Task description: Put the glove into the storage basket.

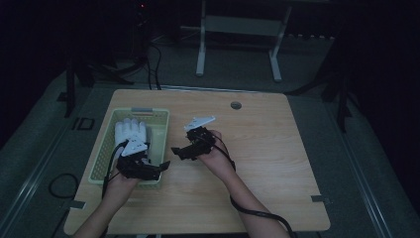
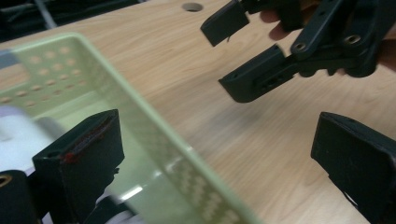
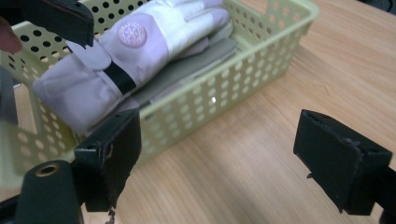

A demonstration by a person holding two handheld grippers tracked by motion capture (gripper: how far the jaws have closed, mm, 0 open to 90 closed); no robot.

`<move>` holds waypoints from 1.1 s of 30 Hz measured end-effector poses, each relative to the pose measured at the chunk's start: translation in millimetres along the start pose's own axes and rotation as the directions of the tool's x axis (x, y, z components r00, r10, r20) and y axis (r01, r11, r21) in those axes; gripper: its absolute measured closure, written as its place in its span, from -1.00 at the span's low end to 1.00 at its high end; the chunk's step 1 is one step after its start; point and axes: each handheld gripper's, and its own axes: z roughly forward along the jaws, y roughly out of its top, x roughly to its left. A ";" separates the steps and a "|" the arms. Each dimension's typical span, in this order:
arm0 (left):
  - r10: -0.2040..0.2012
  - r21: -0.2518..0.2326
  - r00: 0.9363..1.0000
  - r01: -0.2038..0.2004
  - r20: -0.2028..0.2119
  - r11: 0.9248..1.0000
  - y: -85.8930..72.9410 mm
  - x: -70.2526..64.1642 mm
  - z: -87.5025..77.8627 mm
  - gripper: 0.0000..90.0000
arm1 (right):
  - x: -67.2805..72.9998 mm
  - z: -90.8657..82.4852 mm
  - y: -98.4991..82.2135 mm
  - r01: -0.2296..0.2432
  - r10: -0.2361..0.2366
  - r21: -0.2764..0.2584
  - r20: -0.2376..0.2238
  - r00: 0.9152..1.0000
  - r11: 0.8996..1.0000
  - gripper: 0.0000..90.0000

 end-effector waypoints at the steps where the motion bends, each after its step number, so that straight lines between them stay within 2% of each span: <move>1: 0.001 -0.018 0.999 0.000 0.039 1.000 1.5 -6.8 3.0 -0.94 | -1.1 -2.3 -2.6 -0.008 0.008 0.004 -0.001 1.000 1.000 -0.67; 4: 0.008 -0.027 0.997 -0.006 0.074 1.000 3.7 -18.6 8.1 -0.94 | -5.5 -11.2 -13.1 -0.012 0.012 0.000 0.003 1.000 1.000 -0.67; 8: 0.031 -0.033 0.995 -0.028 0.099 0.999 4.6 -33.8 15.3 -0.94 | -10.1 -20.3 -25.0 -0.013 0.013 -0.006 0.012 1.000 1.000 -0.67; 15: 0.049 -0.018 0.989 -0.047 0.140 0.999 -0.1 -51.8 28.2 -0.94 | -16.9 -28.6 -44.2 -0.021 0.021 0.008 0.030 0.999 1.000 -0.67; 18: 0.051 -0.009 0.986 -0.050 0.156 0.999 -2.0 -55.6 31.7 -0.94 | -19.2 -29.3 -50.0 -0.020 0.020 0.010 0.032 0.999 1.000 -0.67; 23: 0.053 0.000 0.978 -0.054 0.200 0.999 -8.9 -64.3 40.6 -0.94 | -24.3 -28.6 -66.3 -0.027 0.026 0.020 0.040 0.999 0.999 -0.67; 33: 0.093 0.019 0.966 -0.101 0.240 0.995 -22.2 -83.7 55.3 -0.94 | -29.6 -27.0 -91.9 -0.036 0.035 0.033 0.033 0.999 0.999 -0.67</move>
